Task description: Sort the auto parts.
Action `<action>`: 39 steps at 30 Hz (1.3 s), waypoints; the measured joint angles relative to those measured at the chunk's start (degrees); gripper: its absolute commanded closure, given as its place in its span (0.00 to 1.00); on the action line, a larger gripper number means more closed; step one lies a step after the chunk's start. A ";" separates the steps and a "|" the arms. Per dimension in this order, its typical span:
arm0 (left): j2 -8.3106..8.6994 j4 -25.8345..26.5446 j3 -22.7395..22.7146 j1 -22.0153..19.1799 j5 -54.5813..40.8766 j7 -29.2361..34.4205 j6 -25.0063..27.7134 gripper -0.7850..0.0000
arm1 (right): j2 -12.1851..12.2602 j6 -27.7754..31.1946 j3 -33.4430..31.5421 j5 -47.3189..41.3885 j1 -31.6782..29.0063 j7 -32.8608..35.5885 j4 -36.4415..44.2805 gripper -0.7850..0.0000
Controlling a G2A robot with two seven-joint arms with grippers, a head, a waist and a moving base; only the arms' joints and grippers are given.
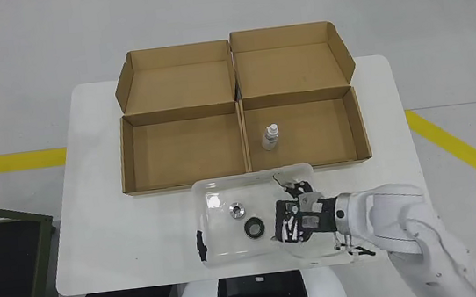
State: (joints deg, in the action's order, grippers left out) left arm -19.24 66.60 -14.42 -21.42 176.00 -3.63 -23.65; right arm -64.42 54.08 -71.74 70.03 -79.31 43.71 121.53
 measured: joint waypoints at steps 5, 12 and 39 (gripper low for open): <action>0.00 0.00 0.00 0.00 0.00 0.00 0.00 0.00 | 0.56 0.44 0.41 1.88 -0.06 2.54 -0.83 0.00; 0.00 0.00 0.00 0.00 0.00 0.00 0.00 0.00 | 0.93 -0.19 2.31 3.69 1.11 3.63 -3.87 0.00; 0.00 0.00 0.00 0.00 0.00 0.00 0.00 0.00 | 1.99 -3.87 7.82 10.60 2.76 8.12 -8.28 0.86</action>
State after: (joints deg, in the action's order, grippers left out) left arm -19.24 66.60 -14.42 -21.42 176.00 -3.63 -23.65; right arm -62.43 50.21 -63.92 80.63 -76.54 51.83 113.25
